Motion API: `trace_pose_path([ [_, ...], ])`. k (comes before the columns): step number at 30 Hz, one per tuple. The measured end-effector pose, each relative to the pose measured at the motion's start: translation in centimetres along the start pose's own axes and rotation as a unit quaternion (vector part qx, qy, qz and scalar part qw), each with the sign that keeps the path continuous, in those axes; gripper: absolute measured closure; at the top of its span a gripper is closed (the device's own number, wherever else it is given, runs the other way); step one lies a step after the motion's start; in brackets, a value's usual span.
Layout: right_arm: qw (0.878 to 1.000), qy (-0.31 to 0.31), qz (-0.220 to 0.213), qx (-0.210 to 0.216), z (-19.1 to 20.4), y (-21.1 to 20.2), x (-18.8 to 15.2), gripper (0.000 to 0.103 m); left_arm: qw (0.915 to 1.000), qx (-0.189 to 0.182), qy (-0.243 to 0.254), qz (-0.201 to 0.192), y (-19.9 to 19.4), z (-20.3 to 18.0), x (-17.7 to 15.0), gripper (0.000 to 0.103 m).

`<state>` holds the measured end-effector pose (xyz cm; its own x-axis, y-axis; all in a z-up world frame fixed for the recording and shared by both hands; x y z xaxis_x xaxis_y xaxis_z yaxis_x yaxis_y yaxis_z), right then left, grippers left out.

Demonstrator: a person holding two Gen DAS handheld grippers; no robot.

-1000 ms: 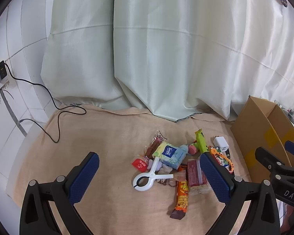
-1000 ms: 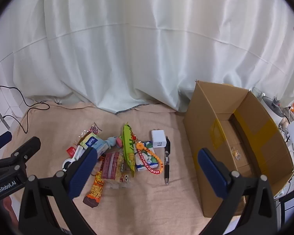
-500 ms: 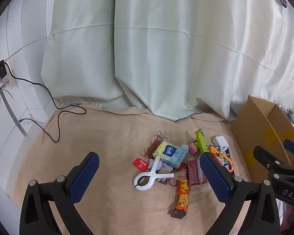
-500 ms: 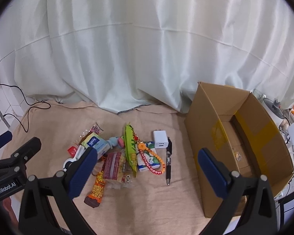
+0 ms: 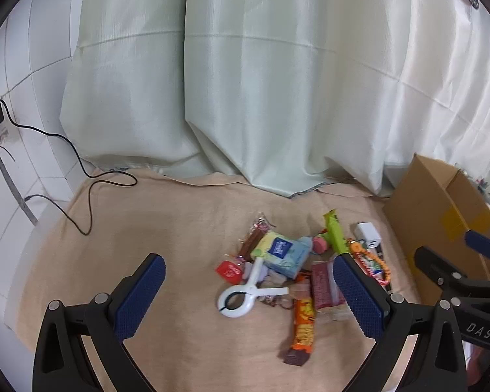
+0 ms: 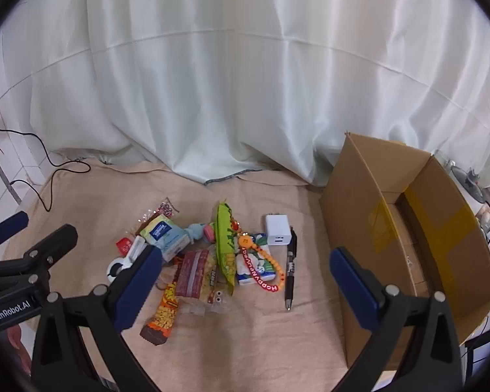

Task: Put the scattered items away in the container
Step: 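Grasp the white clothespin clip with left tool while right tool grasps red snack bag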

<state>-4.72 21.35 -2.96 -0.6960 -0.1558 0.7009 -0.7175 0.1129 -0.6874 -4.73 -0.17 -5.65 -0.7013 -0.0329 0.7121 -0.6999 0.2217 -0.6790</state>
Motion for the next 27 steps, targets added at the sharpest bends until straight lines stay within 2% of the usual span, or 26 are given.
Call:
trace_pose_path([
  [3,1.0,-0.012,0.003,-0.008,0.1,0.9,-0.6,0.0,0.9998,0.013,0.011,0.005,1.2,0.7,-0.7,0.0],
  [5,1.0,-0.016,0.023,-0.004,0.0,2.5,-1.4,0.0,0.9994,0.022,0.022,0.013,2.2,1.3,-1.4,0.0],
  [9,0.999,-0.004,0.035,0.009,-0.4,3.8,-2.3,0.0,0.9964,0.019,0.067,0.048,5.4,2.0,-3.7,0.0],
  [12,0.999,0.007,0.037,0.012,-0.4,4.1,-2.6,0.0,0.9943,0.027,0.088,0.055,6.9,2.5,-4.7,0.0],
  [17,0.998,0.033,0.039,0.023,-0.5,4.5,-2.4,0.0,0.9932,-0.009,0.085,0.079,10.0,3.9,-6.2,0.0],
  [22,0.999,0.021,0.035,0.017,0.0,4.7,-2.7,0.0,0.9911,-0.049,0.084,0.091,12.0,4.0,-7.4,0.0],
  [27,0.999,0.017,0.029,0.017,-0.1,5.4,-3.3,0.0,0.9877,-0.062,0.106,0.097,12.9,2.9,-8.0,0.0],
])
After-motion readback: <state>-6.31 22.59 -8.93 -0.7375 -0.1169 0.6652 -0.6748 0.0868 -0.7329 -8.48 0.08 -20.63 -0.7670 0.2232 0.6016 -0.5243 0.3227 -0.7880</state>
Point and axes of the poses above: each gripper's, at about its wrist camera, not at the fingertips, and y roughly the way its jaws point, z to its left, x to its top, the point moved 5 cm from there along y, roughly the way its jaws point, and after that the axes turned 10 degrees about -x, right-handed, at the moved point
